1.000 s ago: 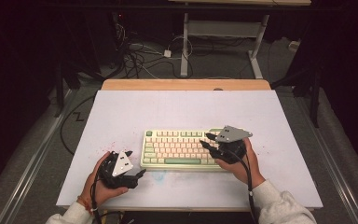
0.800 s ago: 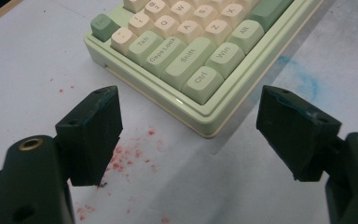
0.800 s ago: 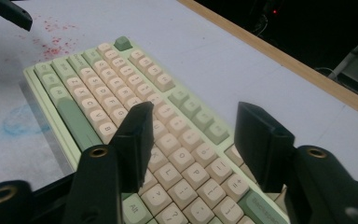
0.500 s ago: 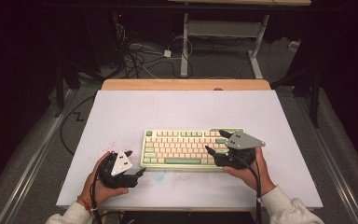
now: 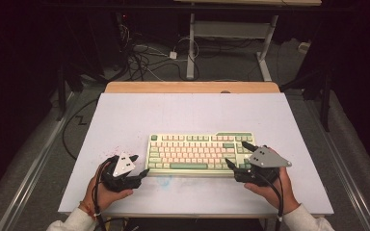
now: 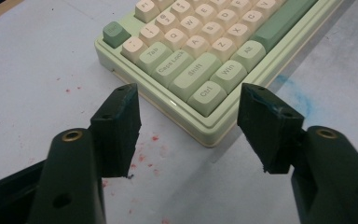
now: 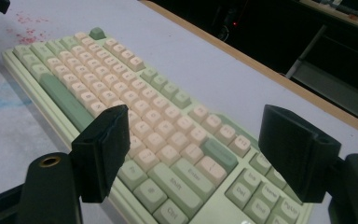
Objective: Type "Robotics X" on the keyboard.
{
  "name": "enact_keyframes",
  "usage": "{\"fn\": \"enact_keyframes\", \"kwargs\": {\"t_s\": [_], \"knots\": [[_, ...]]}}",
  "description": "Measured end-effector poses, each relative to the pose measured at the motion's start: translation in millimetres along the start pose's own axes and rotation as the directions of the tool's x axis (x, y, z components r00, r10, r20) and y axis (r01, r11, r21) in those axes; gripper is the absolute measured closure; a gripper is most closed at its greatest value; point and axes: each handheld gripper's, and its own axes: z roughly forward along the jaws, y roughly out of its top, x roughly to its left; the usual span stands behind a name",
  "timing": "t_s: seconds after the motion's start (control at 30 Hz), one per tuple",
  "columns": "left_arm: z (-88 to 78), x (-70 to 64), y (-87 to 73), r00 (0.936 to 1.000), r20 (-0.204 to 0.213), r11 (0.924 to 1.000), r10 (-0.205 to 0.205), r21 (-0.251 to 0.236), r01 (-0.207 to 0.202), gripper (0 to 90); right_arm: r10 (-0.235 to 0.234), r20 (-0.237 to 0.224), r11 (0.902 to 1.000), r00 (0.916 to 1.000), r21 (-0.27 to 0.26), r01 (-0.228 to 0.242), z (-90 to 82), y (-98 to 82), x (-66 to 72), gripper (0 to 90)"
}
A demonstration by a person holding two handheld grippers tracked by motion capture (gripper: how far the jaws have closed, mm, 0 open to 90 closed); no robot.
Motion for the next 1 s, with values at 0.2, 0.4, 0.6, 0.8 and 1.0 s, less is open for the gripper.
{"fn": "enact_keyframes", "kwargs": {"t_s": [0.2, 0.4, 0.6, 0.8, 1.0], "knots": [[-2.4, 4.1, 12.0, 0.9979, 0.06, 0.9997, -0.024, 0.01, 0.023, 70.6, -0.004, 0.022, 0.9998, 0.9997, 0.022, 0.004, -14.1, -14.3, 1.4, 25.3], [1.5, 1.1, 32.8, 0.9945, 0.102, 0.9994, 0.027, 0.02, -0.03, 87.3, 0.012, 0.031, 0.9991, 0.9995, 0.04, -0.013, -28.2, -27.3, 0.3, 25.3], [15.3, -11.7, 60.0, 0.9858, 0.149, 0.9964, 0.076, 0.025, -0.081, 87.4, 0.012, 0.039, 0.9985, 0.9992, 0.053, -0.014, -36.1, -33.6, 0.3, 25.3], [40.4, -25.0, 83.5, 0.9762, 0.185, 0.9904, 0.114, 0.056, -0.126, 87.2, 0.018, 0.039, 0.9982, 0.9991, 0.057, -0.02, -36.2, -35.8, -0.2, 25.4], [64.8, -34.7, 100.6, 0.9666, 0.212, 0.9831, 0.144, 0.08, -0.164, 87.2, 0.005, 0.031, 0.9979, 0.9995, 0.065, -0.007, -33.2, -36.6, 1.2, 25.4]]}}
